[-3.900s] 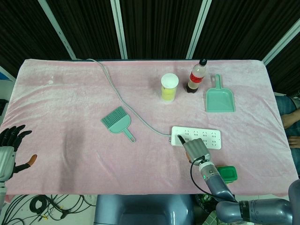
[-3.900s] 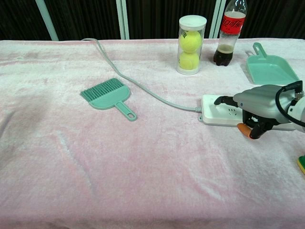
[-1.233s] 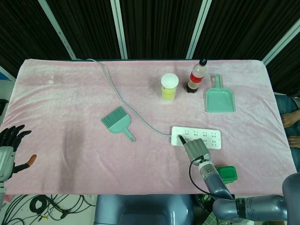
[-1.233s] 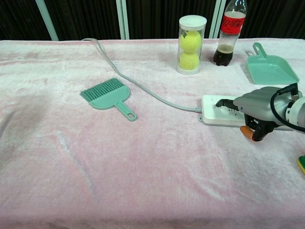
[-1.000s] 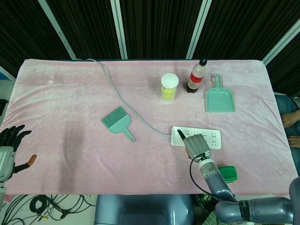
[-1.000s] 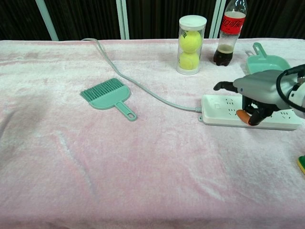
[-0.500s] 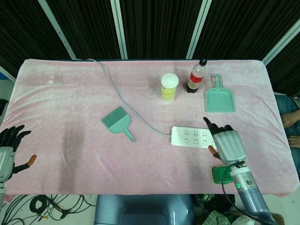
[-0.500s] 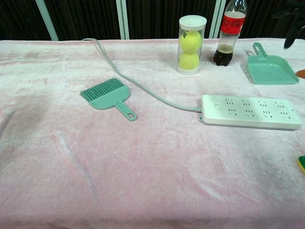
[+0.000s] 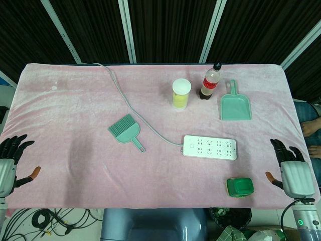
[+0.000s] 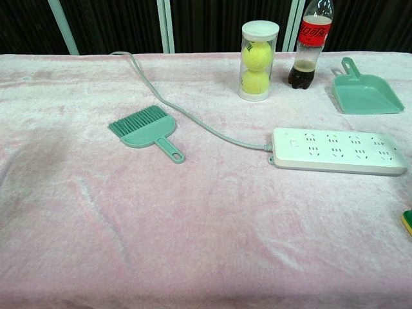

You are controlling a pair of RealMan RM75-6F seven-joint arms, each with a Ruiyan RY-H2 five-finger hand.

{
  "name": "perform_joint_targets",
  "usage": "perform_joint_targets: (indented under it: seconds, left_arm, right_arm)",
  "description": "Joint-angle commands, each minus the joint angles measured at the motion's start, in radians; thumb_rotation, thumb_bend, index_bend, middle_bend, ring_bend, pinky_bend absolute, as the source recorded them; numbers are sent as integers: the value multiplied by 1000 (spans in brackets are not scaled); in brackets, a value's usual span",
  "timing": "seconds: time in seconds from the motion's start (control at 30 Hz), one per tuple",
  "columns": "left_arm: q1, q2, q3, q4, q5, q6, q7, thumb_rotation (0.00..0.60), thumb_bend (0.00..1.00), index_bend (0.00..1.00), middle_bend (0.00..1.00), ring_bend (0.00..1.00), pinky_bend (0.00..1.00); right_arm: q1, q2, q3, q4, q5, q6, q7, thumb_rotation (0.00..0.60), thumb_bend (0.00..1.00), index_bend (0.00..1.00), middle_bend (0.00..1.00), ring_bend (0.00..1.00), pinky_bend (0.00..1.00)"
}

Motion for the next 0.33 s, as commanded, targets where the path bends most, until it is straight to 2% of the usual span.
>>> perform_joint_targets:
  seconds: [0.03,0.33]
  left_arm:
    - [2,-2,3,-2,1,-1,5,600,260,189,79,23,0]
    - [3,-2,0,0,-2,2,6,600,260,189,79,23,0]
  right_arm:
    - [-36,-31,25,89,-2,-20,71,600,99,17,105,313,170]
    - [-71,-86,69,223,-30,-54,141,600,99,16,116,314,170]
